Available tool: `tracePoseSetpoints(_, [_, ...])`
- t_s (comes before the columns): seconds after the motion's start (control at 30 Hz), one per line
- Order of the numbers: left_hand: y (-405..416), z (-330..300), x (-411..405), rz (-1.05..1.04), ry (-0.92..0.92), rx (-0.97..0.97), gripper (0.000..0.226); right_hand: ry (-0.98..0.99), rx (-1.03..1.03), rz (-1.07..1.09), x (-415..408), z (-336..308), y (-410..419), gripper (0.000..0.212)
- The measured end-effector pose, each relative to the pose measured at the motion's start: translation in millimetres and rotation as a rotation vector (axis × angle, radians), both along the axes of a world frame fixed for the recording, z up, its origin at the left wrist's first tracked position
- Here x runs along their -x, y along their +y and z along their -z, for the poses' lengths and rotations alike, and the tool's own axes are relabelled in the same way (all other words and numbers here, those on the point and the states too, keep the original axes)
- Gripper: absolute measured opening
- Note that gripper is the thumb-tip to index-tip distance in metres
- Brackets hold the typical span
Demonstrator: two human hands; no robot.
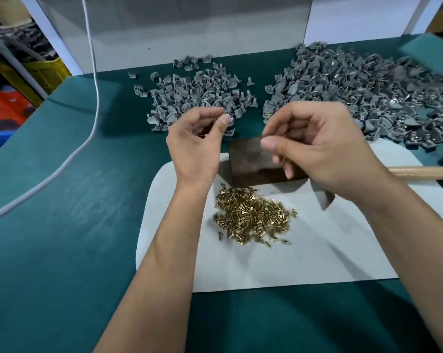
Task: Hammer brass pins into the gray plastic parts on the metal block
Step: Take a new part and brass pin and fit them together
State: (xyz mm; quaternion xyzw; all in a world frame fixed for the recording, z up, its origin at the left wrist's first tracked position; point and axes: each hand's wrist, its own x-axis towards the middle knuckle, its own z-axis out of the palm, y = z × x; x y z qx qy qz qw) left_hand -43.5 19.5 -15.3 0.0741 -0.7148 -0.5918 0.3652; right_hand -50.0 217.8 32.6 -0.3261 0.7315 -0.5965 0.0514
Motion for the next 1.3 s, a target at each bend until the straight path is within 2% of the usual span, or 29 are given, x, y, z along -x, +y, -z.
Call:
tracePoseSetpoints(0.13, [13,-6,-3,0.132,0.006,-0.057,0.009,0.04,0.108,0.147,9,16,7,0.014])
tracePoseSetpoints(0.33, [20,-11,-10,0.328,-0.05,-0.01,0.018,0.122,0.002,0.262,8,20,7,0.022])
tracePoseSetpoints(0.47, [20,-12,-12,0.475,-0.093,-0.037,0.025,0.246,-0.05,0.309,4,17,8,0.02])
tracePoseSetpoints(0.57, [21,-12,-13,0.539,-0.117,-0.035,0.028,0.347,-0.061,0.345,3,15,7,0.027])
tracePoseSetpoints(0.73, [21,-14,-15,0.581,-0.135,-0.075,0.029,0.455,-0.102,0.361,4,17,6,0.03])
tracePoseSetpoints(0.97, [21,-14,-15,0.606,-0.16,-0.152,0.034,0.497,-0.09,0.347,4,19,5,0.029])
tracePoseSetpoints(1.3, [23,-15,-16,0.635,-0.157,-0.243,0.03,0.57,-0.092,0.349,0,21,1,0.022])
